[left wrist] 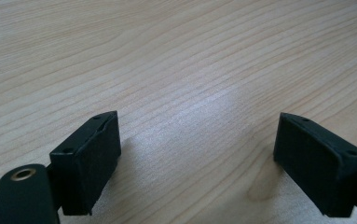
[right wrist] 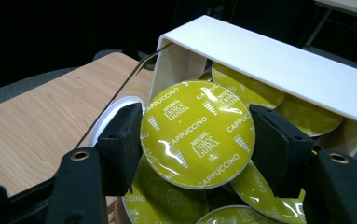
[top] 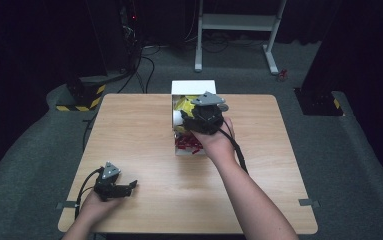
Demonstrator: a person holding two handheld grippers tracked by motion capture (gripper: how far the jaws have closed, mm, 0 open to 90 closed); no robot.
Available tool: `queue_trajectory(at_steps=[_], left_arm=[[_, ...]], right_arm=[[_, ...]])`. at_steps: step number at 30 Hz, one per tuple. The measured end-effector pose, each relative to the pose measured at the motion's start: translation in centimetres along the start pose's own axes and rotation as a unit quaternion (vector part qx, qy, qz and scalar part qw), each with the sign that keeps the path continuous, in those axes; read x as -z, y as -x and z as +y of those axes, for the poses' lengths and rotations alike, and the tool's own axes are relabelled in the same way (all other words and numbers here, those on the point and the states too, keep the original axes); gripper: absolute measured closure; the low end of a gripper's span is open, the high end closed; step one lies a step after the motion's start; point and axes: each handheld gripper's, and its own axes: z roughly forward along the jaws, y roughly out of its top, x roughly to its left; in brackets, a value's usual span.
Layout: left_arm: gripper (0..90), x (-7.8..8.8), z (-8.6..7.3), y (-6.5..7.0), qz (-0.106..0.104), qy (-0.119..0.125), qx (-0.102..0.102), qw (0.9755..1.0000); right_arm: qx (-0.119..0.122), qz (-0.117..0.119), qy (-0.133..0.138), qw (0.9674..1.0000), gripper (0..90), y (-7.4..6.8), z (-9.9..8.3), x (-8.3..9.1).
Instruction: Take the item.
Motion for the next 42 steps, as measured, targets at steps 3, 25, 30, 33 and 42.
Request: queue_trajectory(at_steps=[3, 25, 30, 33, 42], left_arm=[[15.2, 0.0, 0.0, 0.0, 0.0, -0.002, -0.003, 1.0], [15.1, 0.0, 0.0, 0.0, 0.001, -0.002, -0.004, 1.0], [15.1, 0.0, 0.0, 0.0, 0.001, -0.001, -0.004, 1.0], [15.1, 0.0, 0.0, 0.0, 0.001, -0.002, -0.003, 1.0], [15.1, 0.0, 0.0, 0.0, 0.001, -0.002, -0.004, 1.0]], right_arm=[[-0.001, 0.0, 0.0, 1.0, 38.2, 0.0, 0.2, 0.4], [0.002, 0.015, 0.052, 0.9985, 38.3, -0.1, 0.0, 4.6], [0.005, 0.016, 0.059, 0.9981, 38.3, -0.1, -0.2, 5.6], [0.006, 0.016, 0.064, 0.9978, 38.3, -0.1, -0.3, 6.1], [0.007, 0.013, 0.07, 0.9975, 38.3, 0.3, -0.7, 7.4]])
